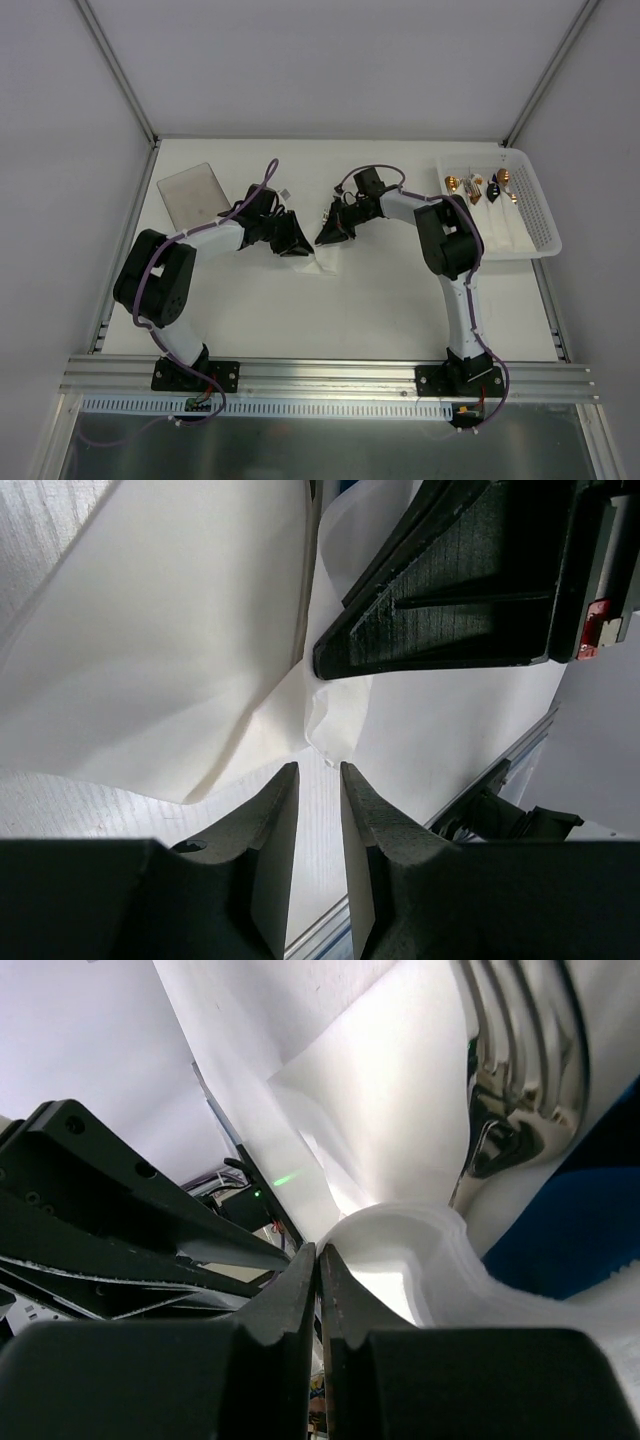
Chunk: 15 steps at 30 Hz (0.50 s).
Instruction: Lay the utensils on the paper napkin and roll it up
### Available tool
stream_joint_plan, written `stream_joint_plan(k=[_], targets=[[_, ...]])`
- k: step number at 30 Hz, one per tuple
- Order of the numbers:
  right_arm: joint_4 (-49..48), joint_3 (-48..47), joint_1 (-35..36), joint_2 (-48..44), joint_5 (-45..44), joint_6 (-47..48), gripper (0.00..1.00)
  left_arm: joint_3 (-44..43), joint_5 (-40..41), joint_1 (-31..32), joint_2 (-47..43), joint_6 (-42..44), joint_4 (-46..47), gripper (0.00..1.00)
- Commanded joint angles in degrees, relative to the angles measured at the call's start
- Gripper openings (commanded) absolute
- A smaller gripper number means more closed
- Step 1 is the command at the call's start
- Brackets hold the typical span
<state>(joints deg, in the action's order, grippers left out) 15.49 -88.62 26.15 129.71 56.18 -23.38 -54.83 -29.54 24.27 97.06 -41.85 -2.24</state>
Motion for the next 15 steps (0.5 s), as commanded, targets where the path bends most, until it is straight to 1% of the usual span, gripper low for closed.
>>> stream_joint_plan(k=[1,15], targets=[[-1.6,-2.61,0.83,0.98,0.42,-1.85,0.08,-0.71,-1.31,-0.54,-1.34,2.12,0.57,0.23],[-1.51,-4.46,1.62,3.62,0.33,-3.08,0.08,-2.56,-1.75,0.34,3.31,1.42,1.98,0.18]])
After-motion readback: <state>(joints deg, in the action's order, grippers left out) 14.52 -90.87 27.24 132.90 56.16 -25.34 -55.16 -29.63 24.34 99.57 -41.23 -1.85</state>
